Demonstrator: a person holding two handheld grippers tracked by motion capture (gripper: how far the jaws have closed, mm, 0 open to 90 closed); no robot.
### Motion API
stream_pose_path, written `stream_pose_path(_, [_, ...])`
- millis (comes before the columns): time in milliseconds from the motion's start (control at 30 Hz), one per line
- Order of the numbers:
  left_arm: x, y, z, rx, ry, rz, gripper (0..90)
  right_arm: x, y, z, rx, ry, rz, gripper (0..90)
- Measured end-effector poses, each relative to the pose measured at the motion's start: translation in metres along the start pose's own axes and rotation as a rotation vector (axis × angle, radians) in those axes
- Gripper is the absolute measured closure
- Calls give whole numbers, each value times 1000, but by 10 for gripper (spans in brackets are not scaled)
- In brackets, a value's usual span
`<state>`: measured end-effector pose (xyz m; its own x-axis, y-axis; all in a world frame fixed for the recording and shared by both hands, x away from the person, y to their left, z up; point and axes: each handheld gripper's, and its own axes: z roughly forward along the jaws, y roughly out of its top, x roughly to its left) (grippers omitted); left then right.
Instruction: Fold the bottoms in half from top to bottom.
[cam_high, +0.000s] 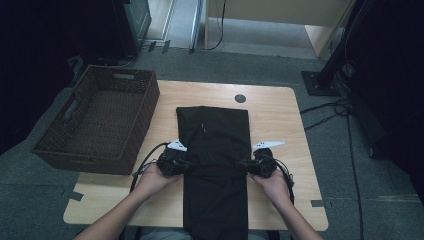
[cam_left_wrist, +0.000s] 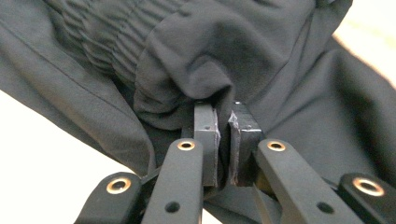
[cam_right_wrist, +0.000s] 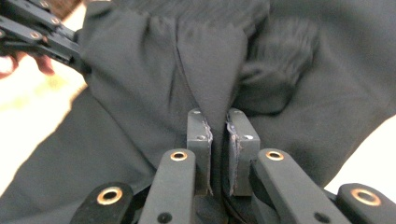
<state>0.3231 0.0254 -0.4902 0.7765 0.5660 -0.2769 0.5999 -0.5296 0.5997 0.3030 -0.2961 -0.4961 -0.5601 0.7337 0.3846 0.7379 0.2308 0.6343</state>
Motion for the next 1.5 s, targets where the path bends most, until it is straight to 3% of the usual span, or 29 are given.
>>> stream_pose_path(100, [4, 3, 9, 12, 32, 15, 834, -3, -2, 7, 10, -12, 0, 814])
stream_pose_path(233, [16, 11, 16, -9, 52, -2, 835, -10, 2, 14, -7, -22, -3, 813])
stream_pose_path(467, [46, 32, 29, -71, 87, -62, 826, -31, 25, 29, -62, -60, 33, 814])
stream_pose_path(633, [72, 57, 40, -100, 161, -91, 806, -47, 48, 43, -93, -106, 57, 813])
stream_pose_path(667, [78, 62, 42, -114, 173, -108, 799, -54, 59, 49, -108, -123, 88, 812])
stream_pose_path(700, [83, 66, 44, -128, 182, -126, 799, -54, 59, 49, -108, -123, 88, 812])
stream_pose_path(800, [94, 75, 46, -144, 181, -184, 851, -67, 71, 54, -132, -106, 182, 815])
stream_pose_path(867, [91, 80, 42, -159, 191, -171, 874, -68, 79, 51, -133, -105, 204, 827])
stream_pose_path(933, [84, 82, 31, -181, 178, -151, 875, -65, 82, 46, -145, -103, 195, 827])
stream_pose_path(1067, [62, 78, 4, -195, 128, -94, 872, -44, 86, 17, -168, -112, 94, 827])
stream_pose_path(1167, [48, 66, -9, -208, 68, -140, 867, -29, 78, -1, -186, -66, 80, 825])
stream_pose_path(1300, [33, 47, -12, -149, 52, -97, 860, -15, 56, -7, -151, -37, 59, 823])
stream_pose_path(1433, [33, 29, -5, -127, 18, -132, 828, -13, 37, -1, -115, -38, 53, 815])
stream_pose_path(1500, [34, 26, -3, -122, 12, -130, 775, -14, 32, 2, -101, -37, 56, 793])
